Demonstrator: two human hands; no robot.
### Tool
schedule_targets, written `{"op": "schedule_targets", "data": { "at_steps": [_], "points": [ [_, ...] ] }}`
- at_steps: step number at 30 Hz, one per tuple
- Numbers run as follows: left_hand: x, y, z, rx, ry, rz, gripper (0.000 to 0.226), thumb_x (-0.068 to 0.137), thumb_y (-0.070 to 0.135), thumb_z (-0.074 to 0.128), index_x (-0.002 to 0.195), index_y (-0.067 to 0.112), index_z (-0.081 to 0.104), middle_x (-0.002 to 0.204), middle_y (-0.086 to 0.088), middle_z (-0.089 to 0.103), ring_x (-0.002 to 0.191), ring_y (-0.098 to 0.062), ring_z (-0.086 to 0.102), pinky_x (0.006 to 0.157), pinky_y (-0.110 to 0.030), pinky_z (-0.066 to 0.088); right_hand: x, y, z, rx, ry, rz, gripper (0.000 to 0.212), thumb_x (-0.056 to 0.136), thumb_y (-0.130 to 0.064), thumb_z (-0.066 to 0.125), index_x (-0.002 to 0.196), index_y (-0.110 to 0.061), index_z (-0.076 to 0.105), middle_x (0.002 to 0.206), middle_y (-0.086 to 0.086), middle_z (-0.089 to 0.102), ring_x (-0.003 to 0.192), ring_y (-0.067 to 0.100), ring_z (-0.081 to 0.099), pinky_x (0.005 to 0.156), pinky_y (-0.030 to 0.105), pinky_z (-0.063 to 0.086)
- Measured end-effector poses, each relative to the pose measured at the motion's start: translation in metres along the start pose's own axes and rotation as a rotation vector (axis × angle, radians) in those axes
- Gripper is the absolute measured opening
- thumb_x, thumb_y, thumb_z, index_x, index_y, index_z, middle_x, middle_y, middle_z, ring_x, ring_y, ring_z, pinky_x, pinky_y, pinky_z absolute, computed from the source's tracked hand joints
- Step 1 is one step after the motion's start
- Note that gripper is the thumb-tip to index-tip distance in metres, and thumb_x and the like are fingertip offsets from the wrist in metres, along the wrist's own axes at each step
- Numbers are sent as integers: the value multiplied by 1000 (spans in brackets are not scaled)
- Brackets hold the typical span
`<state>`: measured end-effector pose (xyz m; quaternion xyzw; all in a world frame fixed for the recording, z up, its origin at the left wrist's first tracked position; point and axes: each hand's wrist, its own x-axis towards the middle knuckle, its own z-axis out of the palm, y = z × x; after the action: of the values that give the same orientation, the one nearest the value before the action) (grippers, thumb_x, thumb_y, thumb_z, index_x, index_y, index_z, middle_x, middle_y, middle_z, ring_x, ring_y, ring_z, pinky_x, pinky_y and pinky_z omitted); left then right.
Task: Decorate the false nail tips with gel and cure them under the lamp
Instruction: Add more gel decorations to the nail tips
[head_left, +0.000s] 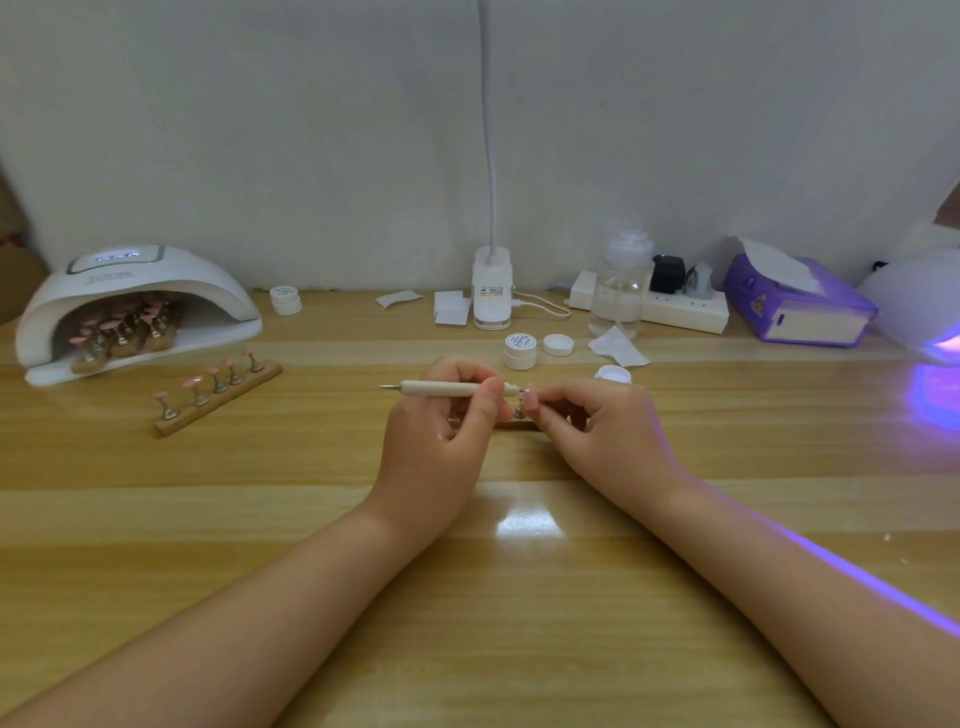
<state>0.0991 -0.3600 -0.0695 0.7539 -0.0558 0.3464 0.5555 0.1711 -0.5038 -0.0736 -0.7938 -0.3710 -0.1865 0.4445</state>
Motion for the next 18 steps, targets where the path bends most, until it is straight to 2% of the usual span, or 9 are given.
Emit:
{"op": "schedule_targets", "data": {
  "at_steps": [10,14,18],
  "points": [
    [0,-1,0,-15,-4,-1,6,88,24,55,83,25,58,75,6,70,71,-2,68,64,-14,50,0,0,0,-9,15,-12,8,80,-5,72,84,-11,75,67,-9,65,57,-6,51,57,6,36],
    [0,-2,0,-1,-4,8,6,88,25,55,82,27,58,74,5,70,71,-4,68,64,-19,53,0,0,1,-11,19,-20,9,79,-2,72,83,-9,75,66,-13,62,57,-8,51,57,5,35],
    [0,-2,0,2,-3,9,6,88,25,55,82,28,58,74,5,70,71,-4,68,65,-20,53,0,1,1,-16,17,-24,9,79,-2,72,83,-10,75,68,-10,65,58,-7,51,57,5,35]
  ]
}}
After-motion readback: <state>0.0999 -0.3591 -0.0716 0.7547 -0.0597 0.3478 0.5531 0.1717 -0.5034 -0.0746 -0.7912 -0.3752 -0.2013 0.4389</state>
